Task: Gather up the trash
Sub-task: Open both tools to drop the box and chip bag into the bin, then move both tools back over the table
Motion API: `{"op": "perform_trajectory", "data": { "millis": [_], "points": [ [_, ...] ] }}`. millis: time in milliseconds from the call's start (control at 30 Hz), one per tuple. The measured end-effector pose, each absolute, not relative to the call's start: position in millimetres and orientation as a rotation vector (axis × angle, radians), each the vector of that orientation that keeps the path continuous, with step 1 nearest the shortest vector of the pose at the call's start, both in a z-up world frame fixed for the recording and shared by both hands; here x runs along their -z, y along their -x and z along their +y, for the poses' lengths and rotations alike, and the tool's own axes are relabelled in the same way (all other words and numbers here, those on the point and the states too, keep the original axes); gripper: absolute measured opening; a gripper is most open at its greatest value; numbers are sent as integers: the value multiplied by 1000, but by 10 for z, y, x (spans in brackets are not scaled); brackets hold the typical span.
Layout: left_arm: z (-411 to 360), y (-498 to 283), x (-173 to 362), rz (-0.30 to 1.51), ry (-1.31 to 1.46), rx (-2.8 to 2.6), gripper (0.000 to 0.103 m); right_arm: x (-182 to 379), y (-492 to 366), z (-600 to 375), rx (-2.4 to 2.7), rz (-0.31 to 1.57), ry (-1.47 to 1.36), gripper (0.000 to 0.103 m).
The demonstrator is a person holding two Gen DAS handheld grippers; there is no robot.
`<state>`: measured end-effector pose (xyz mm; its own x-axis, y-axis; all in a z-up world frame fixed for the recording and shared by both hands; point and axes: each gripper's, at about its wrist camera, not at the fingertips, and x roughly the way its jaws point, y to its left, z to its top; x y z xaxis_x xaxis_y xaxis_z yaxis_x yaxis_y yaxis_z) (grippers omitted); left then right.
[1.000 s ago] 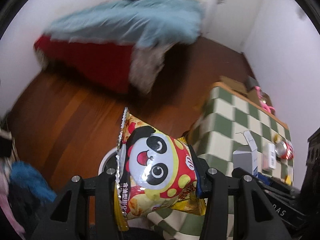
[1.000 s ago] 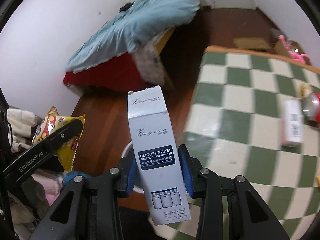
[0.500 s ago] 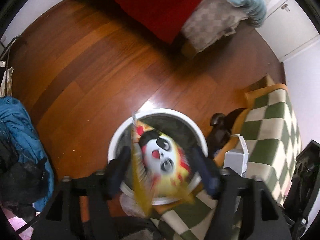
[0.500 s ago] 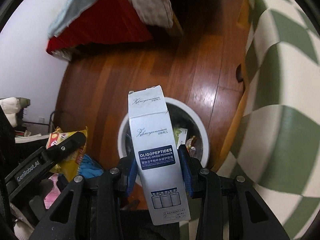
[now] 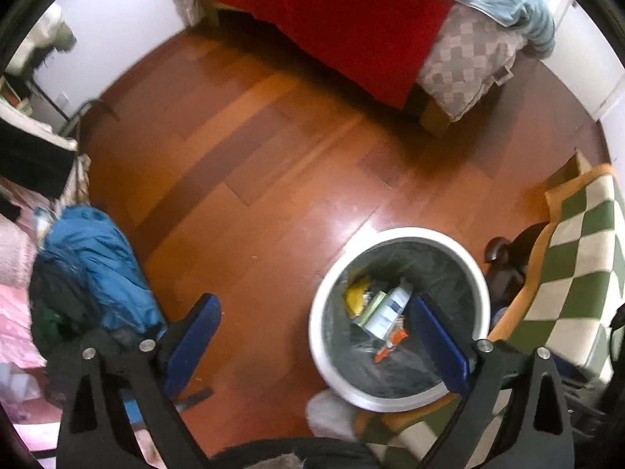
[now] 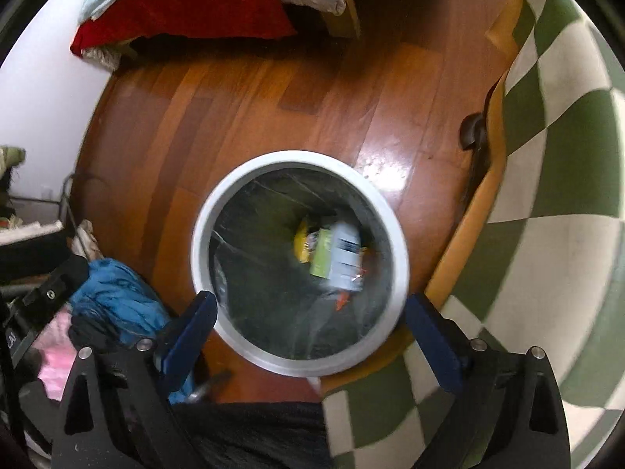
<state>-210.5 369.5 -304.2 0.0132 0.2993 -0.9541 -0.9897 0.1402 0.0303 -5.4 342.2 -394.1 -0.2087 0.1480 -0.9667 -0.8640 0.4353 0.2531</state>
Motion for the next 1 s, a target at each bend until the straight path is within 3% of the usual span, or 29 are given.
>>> {"op": "perform_trajectory", "data": {
  "millis": [167, 433, 733, 1000],
  "points": [
    [3542, 2068, 2997, 1087, 829, -1233, 100, 3676, 127, 3236, -1026, 1382, 781, 99],
    [3345, 2046, 2857, 1088, 813, -1218, 100, 3446, 150, 3017, -1019, 1356, 814, 99],
    [3125, 2025, 2409, 1030, 739, -1220, 100, 3089, 132, 2731, -1045, 1325, 730, 100],
    [2802, 1869, 1766, 926, 634, -1211, 100, 2416, 14, 2392, -1133, 1250, 548, 100]
  ]
}}
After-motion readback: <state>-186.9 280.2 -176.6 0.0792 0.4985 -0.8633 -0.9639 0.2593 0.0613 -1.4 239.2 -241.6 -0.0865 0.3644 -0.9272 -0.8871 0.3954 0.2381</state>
